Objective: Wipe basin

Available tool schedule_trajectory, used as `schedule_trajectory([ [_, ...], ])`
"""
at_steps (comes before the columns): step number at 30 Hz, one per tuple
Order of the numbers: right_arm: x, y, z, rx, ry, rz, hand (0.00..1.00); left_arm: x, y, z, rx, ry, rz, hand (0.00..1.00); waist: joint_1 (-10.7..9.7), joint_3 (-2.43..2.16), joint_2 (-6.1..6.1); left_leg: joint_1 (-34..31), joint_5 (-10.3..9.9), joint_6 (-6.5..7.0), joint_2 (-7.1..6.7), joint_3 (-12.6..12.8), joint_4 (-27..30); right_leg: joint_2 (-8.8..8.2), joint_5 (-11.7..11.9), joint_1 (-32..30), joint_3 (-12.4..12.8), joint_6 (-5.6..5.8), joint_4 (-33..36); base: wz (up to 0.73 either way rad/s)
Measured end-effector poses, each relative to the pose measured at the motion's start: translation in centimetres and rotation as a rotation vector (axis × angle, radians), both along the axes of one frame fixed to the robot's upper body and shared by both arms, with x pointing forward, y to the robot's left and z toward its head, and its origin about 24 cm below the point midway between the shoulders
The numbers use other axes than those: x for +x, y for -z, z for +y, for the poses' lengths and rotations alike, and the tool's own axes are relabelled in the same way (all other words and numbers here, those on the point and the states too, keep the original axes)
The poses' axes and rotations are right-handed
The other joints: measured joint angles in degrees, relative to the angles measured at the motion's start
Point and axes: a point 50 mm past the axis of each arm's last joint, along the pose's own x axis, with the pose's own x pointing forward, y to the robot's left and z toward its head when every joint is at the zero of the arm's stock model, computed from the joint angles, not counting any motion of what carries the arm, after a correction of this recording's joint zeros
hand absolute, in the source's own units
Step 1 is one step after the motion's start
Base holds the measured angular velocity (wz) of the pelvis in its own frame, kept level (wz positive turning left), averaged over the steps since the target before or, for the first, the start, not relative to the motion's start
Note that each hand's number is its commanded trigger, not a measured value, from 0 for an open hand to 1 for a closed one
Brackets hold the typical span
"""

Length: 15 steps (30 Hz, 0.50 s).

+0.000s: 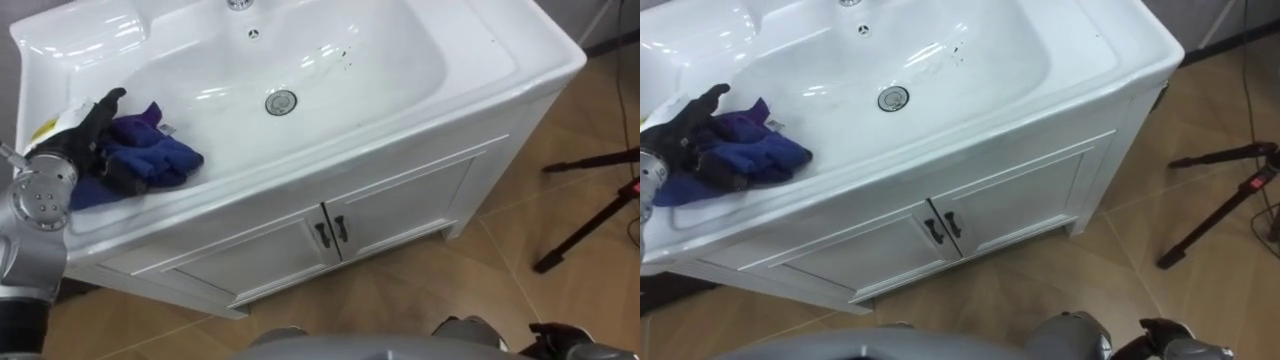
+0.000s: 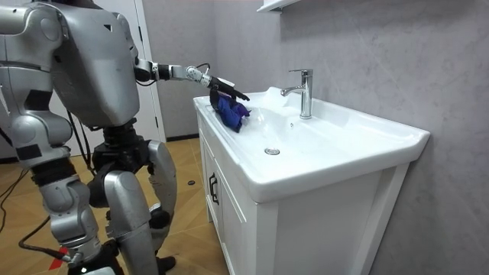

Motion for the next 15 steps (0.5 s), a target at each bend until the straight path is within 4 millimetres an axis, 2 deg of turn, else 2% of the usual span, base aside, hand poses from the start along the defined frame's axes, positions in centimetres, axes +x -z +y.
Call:
schedule_trajectory([
  [9,0.1,-0.1,-0.1,-0.017,0.000,-0.006,0.00,0.4,-0.5,0.0,0.018,0.018,0.019,0.00,0.20,0.15,0.18,0.02,0.00,0.00,0.04,-0.08,-0.03,0.02,0.00,-0.05,0.20,0.00,0.03,0.00],
  [15,0.0,-0.1,-0.2,-0.027,-0.015,0.001,0.00,1.0,-2.1,0.6,0.138,0.039,-0.001,0.00,0.70,0.07,0.47,-0.31,-0.03,-0.01,0.19,-0.05,0.09,0.06,0.00,-0.04,-0.72,0.00,-0.24,0.00],
])
